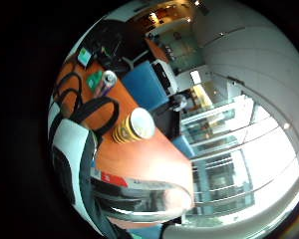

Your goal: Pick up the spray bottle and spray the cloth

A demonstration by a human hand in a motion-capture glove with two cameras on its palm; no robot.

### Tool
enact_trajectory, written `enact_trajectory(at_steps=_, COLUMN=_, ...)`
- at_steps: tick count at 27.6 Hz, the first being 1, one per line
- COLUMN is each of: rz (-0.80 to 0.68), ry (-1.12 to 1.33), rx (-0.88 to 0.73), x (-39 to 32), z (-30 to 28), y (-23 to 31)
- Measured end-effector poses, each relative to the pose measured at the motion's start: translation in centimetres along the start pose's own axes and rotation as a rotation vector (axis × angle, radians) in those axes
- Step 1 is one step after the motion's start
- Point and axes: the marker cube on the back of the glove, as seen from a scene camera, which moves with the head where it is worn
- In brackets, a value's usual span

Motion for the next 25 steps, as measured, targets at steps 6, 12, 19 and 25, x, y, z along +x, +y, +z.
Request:
enact_trajectory(at_steps=6, rz=0.178, ry=-0.252, rx=0.122, x=-0.7, z=-3.5, y=-3.5)
enact_trajectory(at_steps=12, rz=0.411, ry=-0.663, rx=0.219, x=-2.1, z=-4.1, y=-5.6)
enact_trajectory(at_steps=19, rz=0.701, ry=-1.222, rx=0.287, x=-4.4, z=0.5, y=-5.0)
enact_trajectory(at_steps=25, rz=0.867, ry=-1.246, rx=0.379, x=-4.8, z=4.3, y=-3.0)
